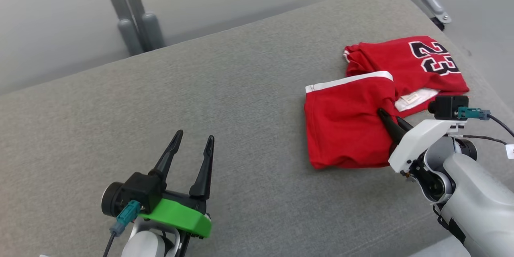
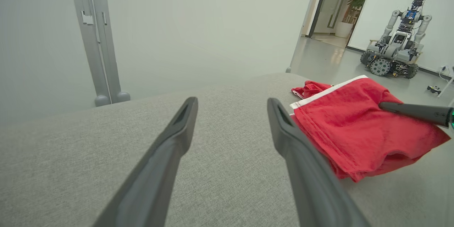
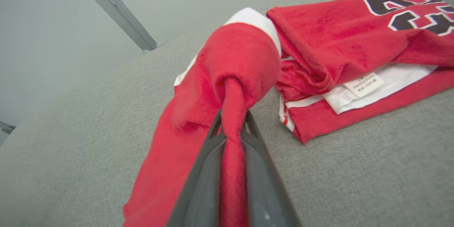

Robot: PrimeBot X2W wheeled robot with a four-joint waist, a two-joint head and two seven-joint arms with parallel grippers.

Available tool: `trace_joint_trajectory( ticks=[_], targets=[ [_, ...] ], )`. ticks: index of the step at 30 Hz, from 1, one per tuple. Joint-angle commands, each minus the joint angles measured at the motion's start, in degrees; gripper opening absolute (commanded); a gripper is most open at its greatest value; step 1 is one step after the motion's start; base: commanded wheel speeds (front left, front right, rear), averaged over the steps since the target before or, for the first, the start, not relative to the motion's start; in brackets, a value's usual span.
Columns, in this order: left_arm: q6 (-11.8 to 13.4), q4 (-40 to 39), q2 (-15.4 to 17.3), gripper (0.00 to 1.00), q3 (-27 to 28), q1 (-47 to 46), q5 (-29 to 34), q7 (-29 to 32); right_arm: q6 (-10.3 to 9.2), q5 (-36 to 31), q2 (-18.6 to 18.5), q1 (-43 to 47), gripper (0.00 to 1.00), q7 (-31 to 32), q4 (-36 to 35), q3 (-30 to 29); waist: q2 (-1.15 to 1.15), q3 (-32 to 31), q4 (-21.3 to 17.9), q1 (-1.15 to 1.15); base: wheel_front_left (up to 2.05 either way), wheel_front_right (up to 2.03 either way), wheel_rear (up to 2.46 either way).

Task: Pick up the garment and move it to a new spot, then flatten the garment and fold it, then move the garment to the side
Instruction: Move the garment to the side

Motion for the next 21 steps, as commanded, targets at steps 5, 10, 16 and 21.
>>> trace_joint_trajectory(
  ticks=[5, 10, 16, 21],
  targets=[
    [-0.2, 0.1, 1.2, 1.0, -0.4, -1.6, -0.4, -0.1, 0.03, 0.0, -0.3, 0.4, 0.0, -2.1, -1.1, -0.1, 0.0, 1.7, -6.0, 0.0, 0.0, 0.0, 0.0],
    [-0.2, 0.3, 2.0, 1.0, -1.2, -2.8, -0.5, -0.1, 0.03, -1.4, -1.7, -3.2, 0.0, -3.3, -2.7, 1.5, 0.0, 4.4, -5.4, 0.0, 0.0, 0.0, 0.0],
    [-0.2, 0.2, 3.3, 1.0, -2.8, -5.4, -0.1, 0.5, 0.03, -0.3, -5.7, -9.4, 0.0, -3.0, -6.9, 7.3, 0.0, 9.3, -3.1, 0.0, 0.0, 0.0, 0.0],
    [-0.2, 0.2, 3.9, 1.0, -4.6, -7.5, -0.2, 0.9, 0.02, 3.5, -11.5, -14.7, 0.0, -2.8, -10.9, 12.7, 0.0, 12.7, -0.4, 0.0, 0.0, 0.0, 0.0]
  ],
)
